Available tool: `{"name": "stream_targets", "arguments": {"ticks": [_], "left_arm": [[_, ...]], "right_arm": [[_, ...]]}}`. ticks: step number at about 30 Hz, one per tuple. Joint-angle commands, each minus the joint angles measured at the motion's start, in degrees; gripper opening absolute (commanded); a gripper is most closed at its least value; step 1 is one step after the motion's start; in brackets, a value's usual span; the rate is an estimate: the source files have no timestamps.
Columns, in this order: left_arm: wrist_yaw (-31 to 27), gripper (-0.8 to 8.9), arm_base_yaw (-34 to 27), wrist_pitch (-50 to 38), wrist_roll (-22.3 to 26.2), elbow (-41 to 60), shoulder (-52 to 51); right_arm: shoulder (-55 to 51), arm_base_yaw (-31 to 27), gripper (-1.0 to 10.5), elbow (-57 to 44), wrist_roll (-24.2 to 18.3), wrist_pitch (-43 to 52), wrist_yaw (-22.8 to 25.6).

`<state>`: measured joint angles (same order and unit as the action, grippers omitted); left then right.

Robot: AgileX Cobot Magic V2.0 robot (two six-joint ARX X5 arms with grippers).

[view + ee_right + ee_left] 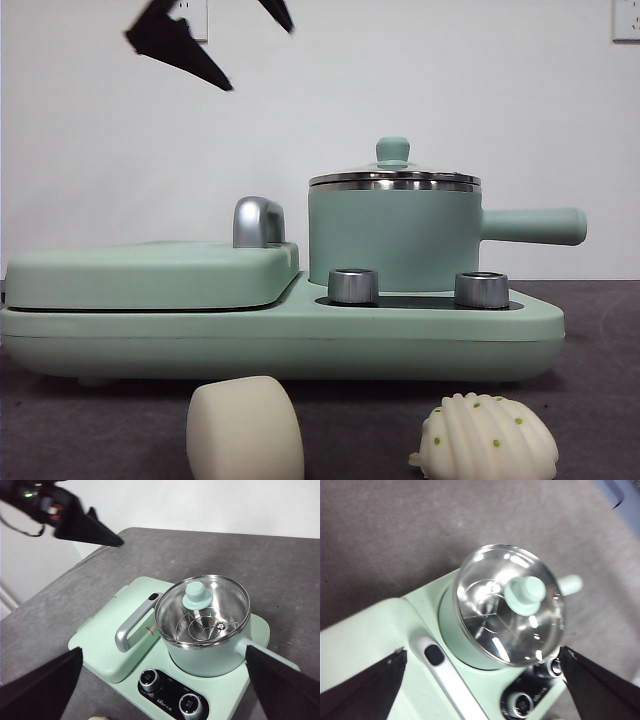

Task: Put the buns in a small steamer

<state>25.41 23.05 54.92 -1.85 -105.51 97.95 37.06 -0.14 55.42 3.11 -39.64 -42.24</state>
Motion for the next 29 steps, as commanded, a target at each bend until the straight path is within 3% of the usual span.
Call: {"name": "stream_targets", "arguments": {"ticks": [1, 11, 22, 25, 29], "left_arm": [[-3.8, 4.96, 2.6, 5.6, 3.5, -10.9, 7.1], [-9.6, 4.94, 9.4, 14.9, 3.5, -33.7, 22.9], [-13.7, 4.54, 16.2, 14.4, 4.3, -35.8, 27.4], [-13.9, 3.98, 16.9, 14.5, 4.7, -35.8, 28.8], [-14.0, 3.96, 17.2, 15.0, 4.9, -35.8, 30.1]], "right_arm": [[0.3, 0.1, 5.2, 0.9, -0.5, 0.6, -0.2], [0.3, 0.1, 5.2, 0.9, -0.5, 0.6, -0.2], [1.9, 0.1, 5.2, 0.9, -0.5, 0.5, -0.2], [1.8, 0.1, 5.2, 0.9, -0.5, 0.5, -0.2], [1.8, 0.1, 5.2, 0.9, -0.5, 0.3, -0.2]]}}
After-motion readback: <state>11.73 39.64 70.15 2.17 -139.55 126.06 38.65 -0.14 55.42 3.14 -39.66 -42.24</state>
